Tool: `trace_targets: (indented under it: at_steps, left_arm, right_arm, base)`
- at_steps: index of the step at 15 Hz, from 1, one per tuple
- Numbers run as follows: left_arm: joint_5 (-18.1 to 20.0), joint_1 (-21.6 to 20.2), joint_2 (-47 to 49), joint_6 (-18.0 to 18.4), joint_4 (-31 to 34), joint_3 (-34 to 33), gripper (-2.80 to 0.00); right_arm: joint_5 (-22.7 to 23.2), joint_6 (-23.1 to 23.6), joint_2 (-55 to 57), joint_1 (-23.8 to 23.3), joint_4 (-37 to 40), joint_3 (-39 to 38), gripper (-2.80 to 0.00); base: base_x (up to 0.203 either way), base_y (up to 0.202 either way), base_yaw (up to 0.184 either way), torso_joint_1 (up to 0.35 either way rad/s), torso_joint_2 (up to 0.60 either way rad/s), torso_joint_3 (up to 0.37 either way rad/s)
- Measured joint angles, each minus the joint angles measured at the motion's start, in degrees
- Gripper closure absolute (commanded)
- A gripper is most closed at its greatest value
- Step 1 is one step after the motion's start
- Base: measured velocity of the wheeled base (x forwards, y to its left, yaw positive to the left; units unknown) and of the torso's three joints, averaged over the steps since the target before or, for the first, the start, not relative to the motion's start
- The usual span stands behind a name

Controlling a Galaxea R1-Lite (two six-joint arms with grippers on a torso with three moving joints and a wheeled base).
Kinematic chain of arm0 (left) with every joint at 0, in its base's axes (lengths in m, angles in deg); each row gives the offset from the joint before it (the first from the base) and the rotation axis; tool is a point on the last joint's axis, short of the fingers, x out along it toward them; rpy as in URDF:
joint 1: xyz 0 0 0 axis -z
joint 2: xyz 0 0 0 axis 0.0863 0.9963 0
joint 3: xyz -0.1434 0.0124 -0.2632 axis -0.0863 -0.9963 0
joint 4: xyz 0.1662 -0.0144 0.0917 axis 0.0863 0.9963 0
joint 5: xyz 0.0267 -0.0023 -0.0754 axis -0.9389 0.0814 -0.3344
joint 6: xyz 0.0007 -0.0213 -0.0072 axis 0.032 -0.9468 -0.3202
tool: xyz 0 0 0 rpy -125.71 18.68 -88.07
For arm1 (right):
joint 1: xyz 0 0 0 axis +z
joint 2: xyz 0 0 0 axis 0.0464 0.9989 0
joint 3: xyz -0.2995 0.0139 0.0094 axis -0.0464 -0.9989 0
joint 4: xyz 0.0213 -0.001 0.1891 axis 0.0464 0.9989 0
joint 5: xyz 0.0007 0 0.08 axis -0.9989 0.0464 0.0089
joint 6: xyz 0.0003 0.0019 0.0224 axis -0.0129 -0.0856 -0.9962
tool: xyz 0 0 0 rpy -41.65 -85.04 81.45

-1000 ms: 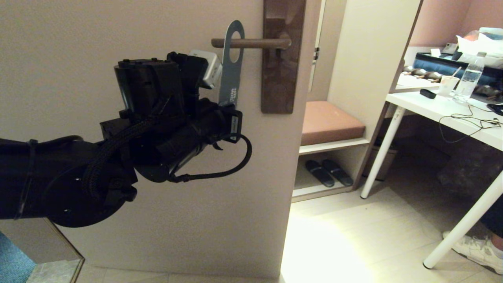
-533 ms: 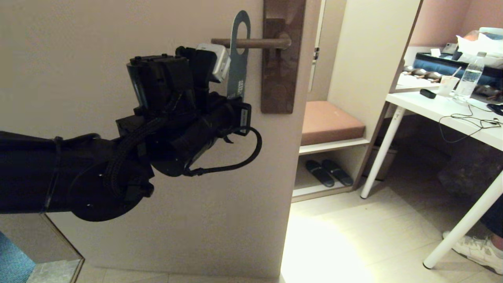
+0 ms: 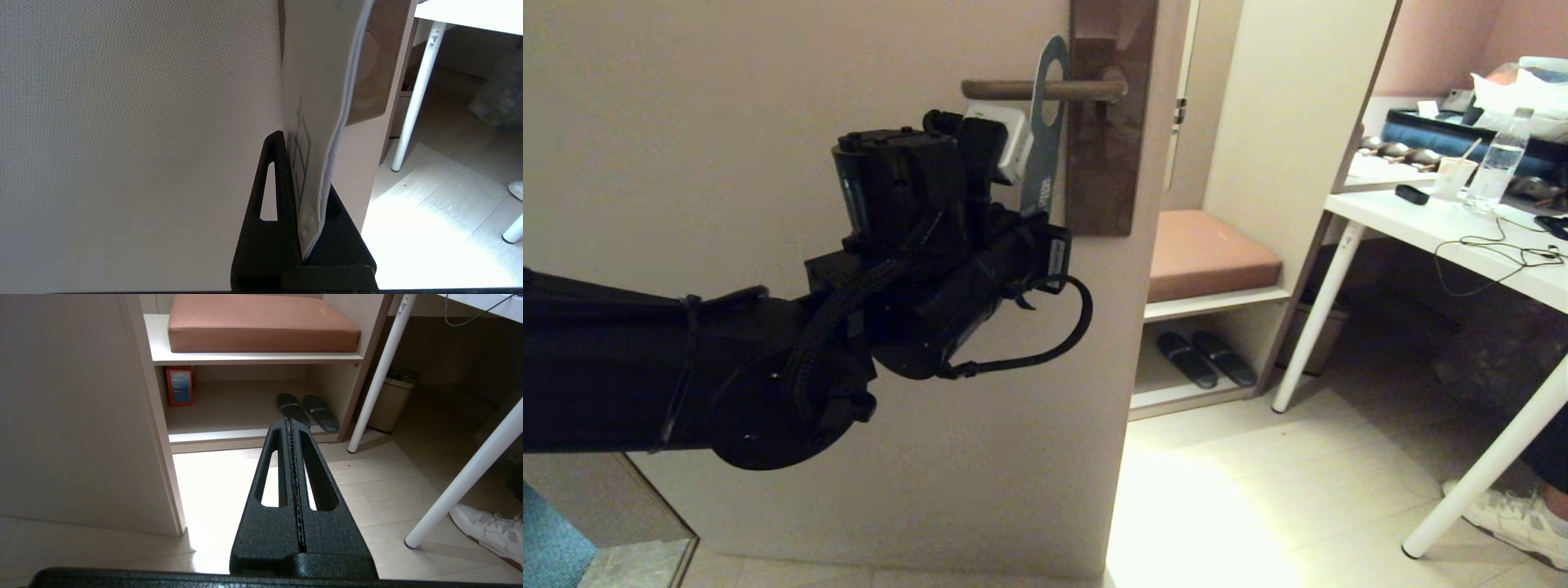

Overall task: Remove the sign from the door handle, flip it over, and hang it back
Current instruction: Hang the sign back with the other side facing out

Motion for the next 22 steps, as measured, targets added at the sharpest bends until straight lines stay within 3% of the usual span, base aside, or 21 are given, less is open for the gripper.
trace_targets:
  at_steps: [9, 22]
  left_arm:
    - [-0.12, 0.68, 1.4, 0.26, 0.09, 0.84, 0.0]
    - [-6.98, 2.44, 2.2, 2.32, 0.52, 0.88, 0.0]
  right_arm:
    - [-0.01, -0.02, 0.0, 0.0, 0.0, 0.0, 0.0]
    - [-0.01, 0.0, 0.0, 0.0, 0.0, 0.0, 0.0]
  base:
    - [0.0, 0.0, 0.0, 0.0, 0.0, 0.0]
    - [0.0, 0.0, 0.0, 0.0, 0.0, 0.0]
